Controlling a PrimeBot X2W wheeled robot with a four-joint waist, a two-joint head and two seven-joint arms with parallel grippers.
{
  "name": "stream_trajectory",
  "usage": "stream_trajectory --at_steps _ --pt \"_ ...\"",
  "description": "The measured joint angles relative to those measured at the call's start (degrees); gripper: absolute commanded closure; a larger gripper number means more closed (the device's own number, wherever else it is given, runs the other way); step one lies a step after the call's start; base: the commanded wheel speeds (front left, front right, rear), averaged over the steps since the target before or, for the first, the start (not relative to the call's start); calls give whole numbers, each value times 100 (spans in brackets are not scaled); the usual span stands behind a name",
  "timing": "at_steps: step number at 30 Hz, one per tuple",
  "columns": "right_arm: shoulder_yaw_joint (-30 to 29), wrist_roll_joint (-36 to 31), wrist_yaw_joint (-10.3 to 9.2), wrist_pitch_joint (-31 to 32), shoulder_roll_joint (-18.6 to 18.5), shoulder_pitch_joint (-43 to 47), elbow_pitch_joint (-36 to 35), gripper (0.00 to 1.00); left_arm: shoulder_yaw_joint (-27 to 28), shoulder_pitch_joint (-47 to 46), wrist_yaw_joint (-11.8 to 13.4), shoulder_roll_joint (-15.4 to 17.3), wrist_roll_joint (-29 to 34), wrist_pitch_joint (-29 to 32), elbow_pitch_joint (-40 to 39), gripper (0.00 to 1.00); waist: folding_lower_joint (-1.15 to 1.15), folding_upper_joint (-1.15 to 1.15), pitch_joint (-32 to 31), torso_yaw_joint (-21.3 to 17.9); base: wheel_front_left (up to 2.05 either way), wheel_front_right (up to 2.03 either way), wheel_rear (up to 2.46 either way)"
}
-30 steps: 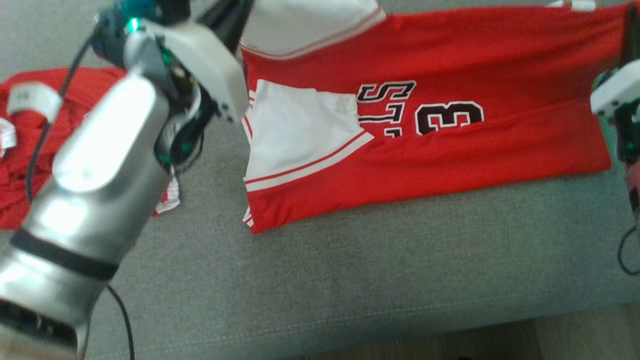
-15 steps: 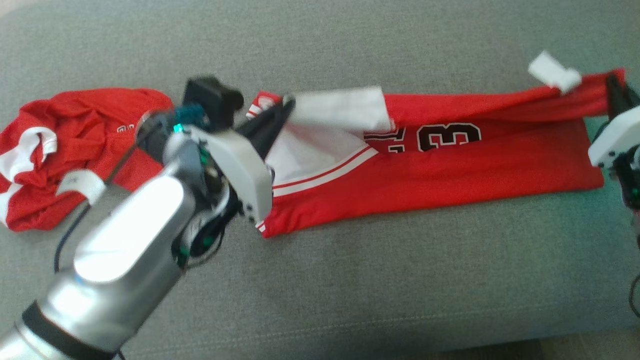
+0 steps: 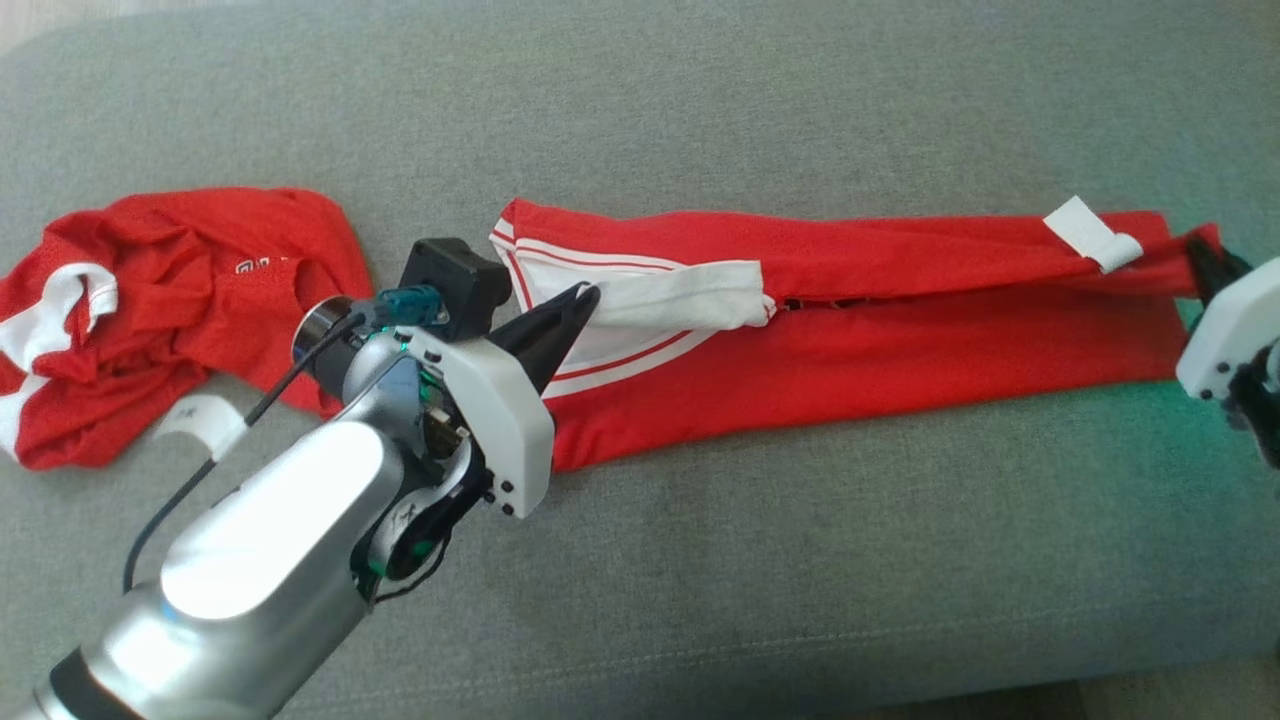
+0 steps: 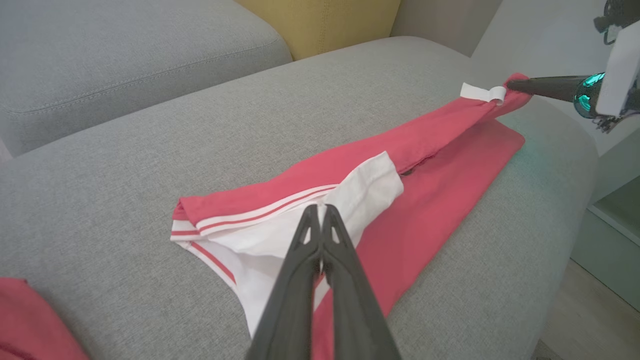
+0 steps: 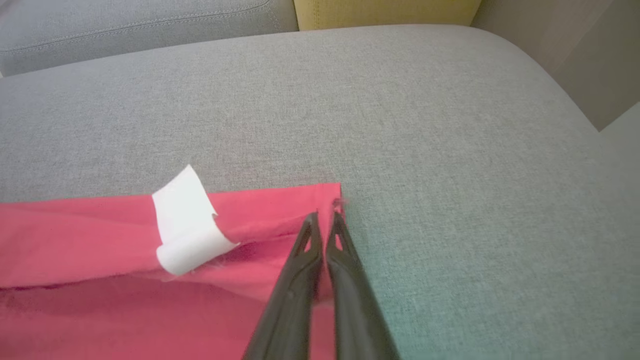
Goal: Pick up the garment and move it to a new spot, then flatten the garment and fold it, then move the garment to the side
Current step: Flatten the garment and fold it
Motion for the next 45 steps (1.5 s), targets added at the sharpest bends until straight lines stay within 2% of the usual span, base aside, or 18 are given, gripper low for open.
stream_trajectory --at_steps 5,8,12,13,15,16,17,18,22,26,28,30,34,36,41,45 --pt "-186 -93 0 416 -56 300 -438 100 29 86 9 36 -136 102 -74 100 0 0 -71 -26 0 0 0" --pt "-358 -148 0 710 -55 583 -761 100 -74 97 -1 142 -213 433 -211 100 0 0 -126 -38 0 0 0" --pt "-488 -210 0 844 -38 779 -961 98 -107 155 0 182 -240 528 -302 100 0 0 -144 -56 0 0 0" --pt "-546 -247 0 894 -29 827 -1004 0 -130 188 2 183 -265 558 -318 100 0 0 -145 -62 0 0 0" --pt "-661 -341 0 968 4 912 -1123 0 -179 263 9 187 -265 605 -331 97 0 0 -139 -75 0 0 0" --pt "-725 -377 0 965 25 947 -1196 0 -196 294 23 190 -264 606 -331 57 0 0 -133 -82 0 0 0" --pt "-798 -408 0 961 55 973 -1265 0 -220 315 36 202 -263 655 -328 24 0 0 -128 -90 0 0 0" --pt "-890 -444 0 929 93 981 -1324 0 -245 324 52 210 -263 675 -325 2 0 0 -127 -97 0 0 0" --pt "-1240 -539 0 519 279 980 -1650 0 -197 328 142 205 -264 566 -325 0 0 0 -150 -107 0 0 0" --pt "-1421 -614 0 -212 506 1002 -2011 0 168 332 441 131 -220 -85 -246 0 0 0 -220 -104 0 0 0" --pt "-1499 -617 0 -568 620 1078 -2140 0 487 353 614 -40 -298 -525 -183 0 0 0 -250 -96 0 0 0" --pt "-1535 -676 0 -942 728 1220 -2249 0 909 482 738 -345 -580 -1050 -148 0 0 0 -277 -81 0 0 0" --pt "-1572 -742 0 -1621 899 1457 -2362 0 1575 876 857 -766 -922 -2120 25 0 0 0 -329 -43 0 0 0" --pt "-1594 -805 0 -1900 980 1540 -2363 0 1859 1053 884 -879 -976 -2372 155 0 0 0 -351 -22 0 0 0" --pt "-1696 -925 0 -2012 1163 1696 -2039 0 2178 1432 788 -1165 -889 -2487 225 0 0 0 -356 21 0 0 0" --pt "-2143 -1046 0 -1712 1293 1649 -1540 0 2164 1557 694 -1226 -648 -2488 260 0 0 0 -289 50 0 0 0"
